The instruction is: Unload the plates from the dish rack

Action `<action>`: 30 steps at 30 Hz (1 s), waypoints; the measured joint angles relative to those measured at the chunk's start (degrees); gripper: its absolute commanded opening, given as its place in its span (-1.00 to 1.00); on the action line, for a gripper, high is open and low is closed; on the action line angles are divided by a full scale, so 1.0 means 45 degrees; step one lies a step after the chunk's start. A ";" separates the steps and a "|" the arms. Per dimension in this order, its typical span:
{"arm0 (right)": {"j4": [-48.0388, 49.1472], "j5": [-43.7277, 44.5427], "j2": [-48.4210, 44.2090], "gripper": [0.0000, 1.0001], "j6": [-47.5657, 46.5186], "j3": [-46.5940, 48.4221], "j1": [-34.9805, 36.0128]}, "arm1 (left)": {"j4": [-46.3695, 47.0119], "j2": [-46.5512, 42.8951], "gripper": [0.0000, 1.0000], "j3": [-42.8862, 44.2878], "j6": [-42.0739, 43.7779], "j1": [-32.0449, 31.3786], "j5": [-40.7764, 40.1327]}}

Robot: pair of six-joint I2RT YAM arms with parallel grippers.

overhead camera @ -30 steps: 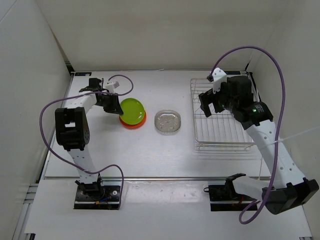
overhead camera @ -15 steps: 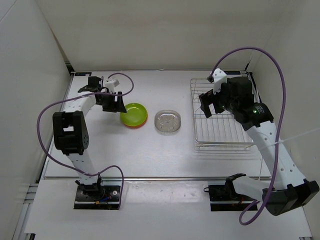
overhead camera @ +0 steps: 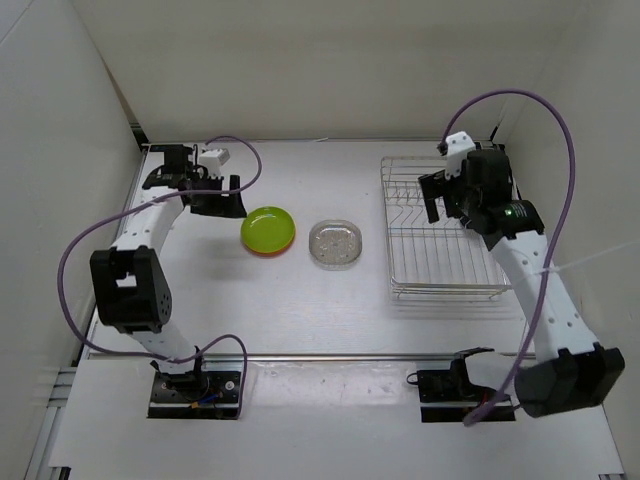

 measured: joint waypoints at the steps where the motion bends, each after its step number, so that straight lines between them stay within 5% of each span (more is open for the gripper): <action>1: 0.0175 0.0423 0.0389 1.00 0.0005 0.0000 -0.0495 | -0.0063 -0.0452 1.00 -0.0053 0.0000 -0.0039 -0.0345; 7: 0.0835 0.1933 0.3599 0.92 -0.0170 0.0272 -0.3264 | 0.0097 -0.3745 1.00 -0.0476 0.0015 -0.0505 -0.2433; 13: 0.0860 0.2467 0.6125 0.80 -0.0408 0.2035 -0.4211 | 0.0223 -0.5906 1.00 -0.1797 0.0306 -0.0573 -0.3988; 27: 0.1326 0.2506 0.9034 0.41 -0.0855 0.4527 -0.4643 | -0.0049 -0.6261 1.00 -0.2905 0.0476 -0.0568 -0.4823; 30: 0.1307 0.2501 0.9462 0.16 -0.0952 0.4527 -0.4789 | -0.0049 -0.6266 1.00 -0.2905 0.0481 -0.0568 -0.4823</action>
